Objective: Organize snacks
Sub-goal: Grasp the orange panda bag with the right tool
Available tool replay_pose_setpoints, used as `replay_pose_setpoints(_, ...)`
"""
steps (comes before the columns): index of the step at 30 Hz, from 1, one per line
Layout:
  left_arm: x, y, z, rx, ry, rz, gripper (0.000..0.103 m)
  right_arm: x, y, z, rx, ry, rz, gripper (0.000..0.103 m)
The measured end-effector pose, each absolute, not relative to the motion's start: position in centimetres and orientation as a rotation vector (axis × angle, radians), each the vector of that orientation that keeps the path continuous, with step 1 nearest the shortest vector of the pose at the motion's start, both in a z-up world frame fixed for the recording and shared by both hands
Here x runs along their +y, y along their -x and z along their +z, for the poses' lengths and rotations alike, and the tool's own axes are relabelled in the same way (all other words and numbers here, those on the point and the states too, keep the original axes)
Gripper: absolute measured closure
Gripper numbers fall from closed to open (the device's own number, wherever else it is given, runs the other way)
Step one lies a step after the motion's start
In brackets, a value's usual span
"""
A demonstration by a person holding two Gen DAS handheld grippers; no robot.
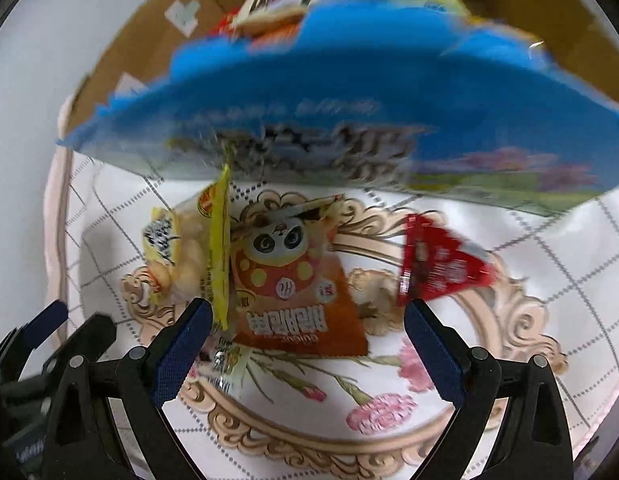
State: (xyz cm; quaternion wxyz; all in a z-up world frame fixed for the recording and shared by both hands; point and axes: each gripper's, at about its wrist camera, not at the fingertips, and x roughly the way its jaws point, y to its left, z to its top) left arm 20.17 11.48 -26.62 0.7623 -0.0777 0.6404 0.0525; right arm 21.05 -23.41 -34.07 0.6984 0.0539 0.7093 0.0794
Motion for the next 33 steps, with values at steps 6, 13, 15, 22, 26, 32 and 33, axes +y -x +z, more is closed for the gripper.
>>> replay_pose_setpoints(6,12.1,-19.5,-27.7,1.427,0.181,0.119,0.008,-22.3,-21.5,-36.9,1.615,-0.117,0.162,0.024)
replay_pose_setpoints(13,10.1,-19.5,-28.0,1.453,0.176,0.04,0.008,-24.4,-19.3,-36.2,1.63,-0.095,0.154,0.03)
replay_pose_setpoints(15,9.2,-19.7,-28.3,1.467,0.169,0.011,0.008,-25.6,-18.5,-36.0,1.64,-0.104,0.146,0.031)
replay_pose_setpoints(22,5.0,-20.0,-30.4,1.54,0.073,-0.123,0.008,-28.5,-15.6,-35.5,1.677,-0.141,0.139,0.031)
replay_pose_setpoints(26,3.4,-19.9,-32.0,1.586,0.024,-0.166,0.008,-29.2,-14.4,-36.0,1.699,-0.148,0.133,0.03)
replay_pose_setpoints(32,3.2,-20.5,-34.0,1.613,-0.006,-0.169,0.008,-31.0,-14.0,-36.4,1.703,-0.204,0.126,0.029)
replay_pose_setpoints(33,3.2,-20.6,-34.3,1.609,-0.009,-0.173,0.008,-31.0,-14.0,-36.3,1.704,-0.201,0.124,0.029)
